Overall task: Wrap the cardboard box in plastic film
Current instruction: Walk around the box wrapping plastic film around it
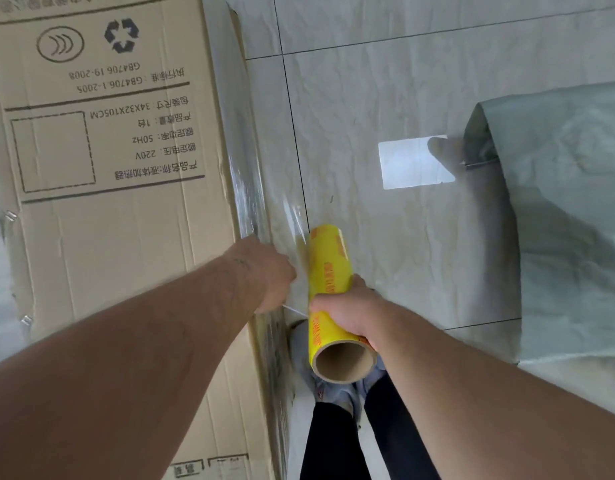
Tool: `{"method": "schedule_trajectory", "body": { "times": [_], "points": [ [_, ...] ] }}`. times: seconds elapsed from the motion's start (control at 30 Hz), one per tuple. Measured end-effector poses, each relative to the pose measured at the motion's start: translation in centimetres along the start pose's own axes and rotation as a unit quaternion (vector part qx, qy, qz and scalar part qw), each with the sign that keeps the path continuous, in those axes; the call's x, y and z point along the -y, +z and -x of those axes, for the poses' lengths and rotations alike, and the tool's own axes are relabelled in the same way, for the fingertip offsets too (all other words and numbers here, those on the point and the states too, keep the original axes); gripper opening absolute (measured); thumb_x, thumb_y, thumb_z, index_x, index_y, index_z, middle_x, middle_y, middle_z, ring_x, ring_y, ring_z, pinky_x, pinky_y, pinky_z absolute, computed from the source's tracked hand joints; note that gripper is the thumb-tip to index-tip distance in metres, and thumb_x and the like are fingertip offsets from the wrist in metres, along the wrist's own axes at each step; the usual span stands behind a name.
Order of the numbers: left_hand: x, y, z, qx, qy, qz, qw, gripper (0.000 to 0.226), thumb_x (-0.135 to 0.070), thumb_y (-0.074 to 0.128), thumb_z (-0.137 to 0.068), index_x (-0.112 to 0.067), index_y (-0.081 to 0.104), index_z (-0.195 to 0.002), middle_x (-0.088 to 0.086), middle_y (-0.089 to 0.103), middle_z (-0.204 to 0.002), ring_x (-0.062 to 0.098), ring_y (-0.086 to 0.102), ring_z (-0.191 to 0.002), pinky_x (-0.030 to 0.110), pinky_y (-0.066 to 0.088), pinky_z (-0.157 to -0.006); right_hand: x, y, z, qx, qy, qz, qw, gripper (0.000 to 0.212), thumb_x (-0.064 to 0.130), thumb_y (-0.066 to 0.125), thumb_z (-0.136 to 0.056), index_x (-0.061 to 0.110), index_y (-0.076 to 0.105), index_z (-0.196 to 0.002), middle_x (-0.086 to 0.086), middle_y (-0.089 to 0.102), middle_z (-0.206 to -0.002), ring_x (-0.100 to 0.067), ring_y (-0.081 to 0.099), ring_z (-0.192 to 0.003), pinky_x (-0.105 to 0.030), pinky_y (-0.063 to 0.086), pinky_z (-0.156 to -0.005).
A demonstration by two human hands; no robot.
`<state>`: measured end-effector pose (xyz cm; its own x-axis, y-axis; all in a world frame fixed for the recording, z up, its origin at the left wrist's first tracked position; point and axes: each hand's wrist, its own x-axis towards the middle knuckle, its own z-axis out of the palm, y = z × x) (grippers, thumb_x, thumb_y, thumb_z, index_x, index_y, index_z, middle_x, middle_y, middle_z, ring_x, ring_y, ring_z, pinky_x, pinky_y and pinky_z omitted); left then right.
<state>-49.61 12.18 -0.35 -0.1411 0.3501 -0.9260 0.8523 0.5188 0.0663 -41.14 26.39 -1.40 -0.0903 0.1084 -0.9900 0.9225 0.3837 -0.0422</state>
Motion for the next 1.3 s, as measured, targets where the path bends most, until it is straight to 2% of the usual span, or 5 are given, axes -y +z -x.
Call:
{"method": "schedule_trajectory", "body": {
  "times": [0.17, 0.33, 0.47, 0.77, 1.3],
  "points": [
    [-0.7, 1.2, 0.2, -0.036, -0.012, -0.016, 0.999, 0.034, -0.024, 0.052, -0.095, -0.028, 0.062, -0.127, -0.004, 0.066, -0.127, 0.022, 0.060, -0.120, 0.042, 0.039, -0.104, 0.9, 0.2, 0.7, 0.107, 0.018, 0.087, 0.990, 0.047, 0.053, 0.069, -0.103, 0.010, 0.070, -0.121, -0.014, 0.067, -0.124, -0.028, 0.067, -0.109, -0.041, 0.054, -0.113],
    [-1.3, 3.2, -0.4, -0.042, -0.018, -0.069, 0.997, 0.041, -0.045, 0.044, -0.101, -0.026, 0.064, -0.131, 0.005, 0.062, -0.133, 0.028, 0.054, -0.126, 0.051, 0.032, -0.111, 1.3, 3.0, 0.5, 0.151, 0.001, 0.082, 0.985, 0.078, 0.065, 0.054, -0.109, 0.011, 0.047, -0.165, -0.013, 0.059, -0.146, -0.034, 0.059, -0.140, -0.042, 0.046, -0.122],
    [-1.3, 4.0, -0.5, -0.090, -0.021, -0.053, 0.994, 0.040, -0.045, 0.044, -0.101, -0.024, 0.065, -0.127, 0.005, 0.062, -0.131, 0.029, 0.052, -0.128, 0.050, 0.035, -0.111, -1.4, 5.9, -2.0, 0.118, 0.091, -0.066, 0.987, 0.110, 0.091, 0.066, -0.069, 0.031, 0.043, -0.158, -0.015, 0.066, -0.137, -0.040, 0.075, -0.103, -0.055, 0.069, -0.080],
    [-1.9, 5.4, -0.9, -0.094, 0.019, -0.034, 0.995, 0.035, -0.027, 0.049, -0.097, -0.028, 0.067, -0.127, -0.005, 0.064, -0.137, 0.020, 0.057, -0.131, 0.045, 0.039, -0.111, -5.1, 7.3, -2.2, 0.190, 0.129, -0.417, 0.879, 0.058, 0.055, 0.082, -0.092, 0.018, 0.071, -0.135, -0.017, 0.086, -0.109, -0.037, 0.082, -0.104, -0.049, 0.065, -0.085],
    [-4.9, 5.6, 0.2, -0.123, -0.007, 0.012, 0.992, 0.034, -0.032, 0.054, -0.099, -0.039, 0.060, -0.131, -0.009, 0.065, -0.134, 0.018, 0.057, -0.129, 0.044, 0.034, -0.113, -8.7, 5.3, -0.2, 0.013, -0.002, -0.096, 0.995, 0.119, 0.072, 0.082, -0.052, 0.038, 0.040, -0.157, -0.007, 0.067, -0.137, -0.036, 0.070, -0.117, -0.056, 0.058, -0.107]
  ]
}}
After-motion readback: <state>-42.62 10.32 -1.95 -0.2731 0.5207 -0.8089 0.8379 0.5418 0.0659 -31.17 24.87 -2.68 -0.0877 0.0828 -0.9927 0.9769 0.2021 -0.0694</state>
